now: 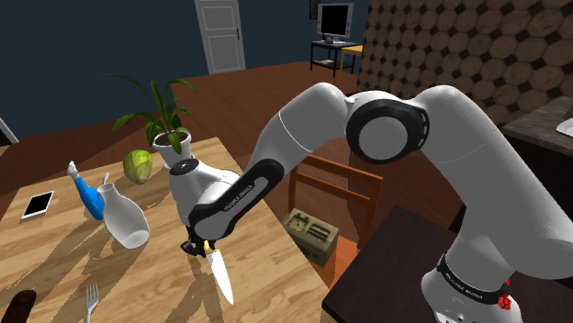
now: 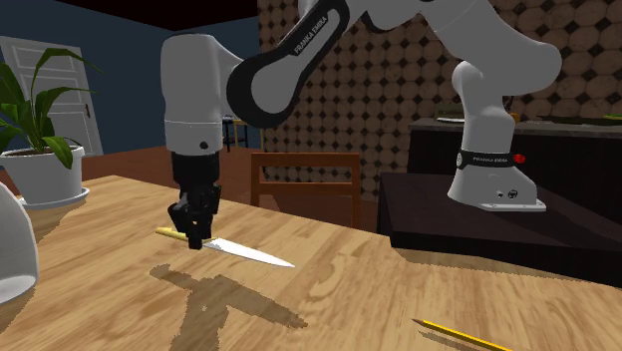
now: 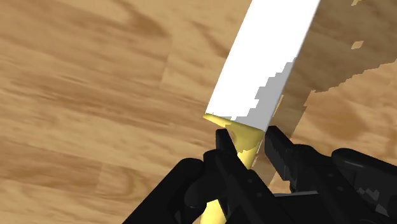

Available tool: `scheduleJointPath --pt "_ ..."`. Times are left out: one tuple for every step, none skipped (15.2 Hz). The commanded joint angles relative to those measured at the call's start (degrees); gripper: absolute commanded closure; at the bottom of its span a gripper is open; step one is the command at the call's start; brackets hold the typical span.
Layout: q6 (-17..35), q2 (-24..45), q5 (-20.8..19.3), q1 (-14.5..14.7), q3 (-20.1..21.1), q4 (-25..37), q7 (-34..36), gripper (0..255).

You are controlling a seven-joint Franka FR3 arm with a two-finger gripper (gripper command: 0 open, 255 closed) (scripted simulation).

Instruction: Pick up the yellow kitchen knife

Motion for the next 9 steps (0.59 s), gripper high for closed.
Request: scheduleJointPath --pt "-0.99 -1.08 0.24 -0.22 0.23 -0.12 -0.23 255" --pt "-1.42 -1.63 0.35 -0.30 0.34 -0.23 -0.30 255" --pt "-1.86 -2.16 0.46 -0.38 0.45 -0.33 -0.36 255" --pt "-2.30 -2.69 0.57 -0.45 0.56 -0.41 -0.43 255" --pt "-2.75 -3.21 0.68 -0.52 0.67 -0.48 -0.50 255" --pt "-3.21 -3.72 0.79 -0.59 0.78 -0.54 -0.56 255" --pt "-3.67 -4.22 0.91 -0.66 0.88 -0.58 -0.63 255" --pt "-3.73 -4.30 0.92 -0.67 0.90 -0.59 -0.64 255" --pt "-3.74 -4.30 0.92 -0.67 0.90 -0.59 -0.64 255"
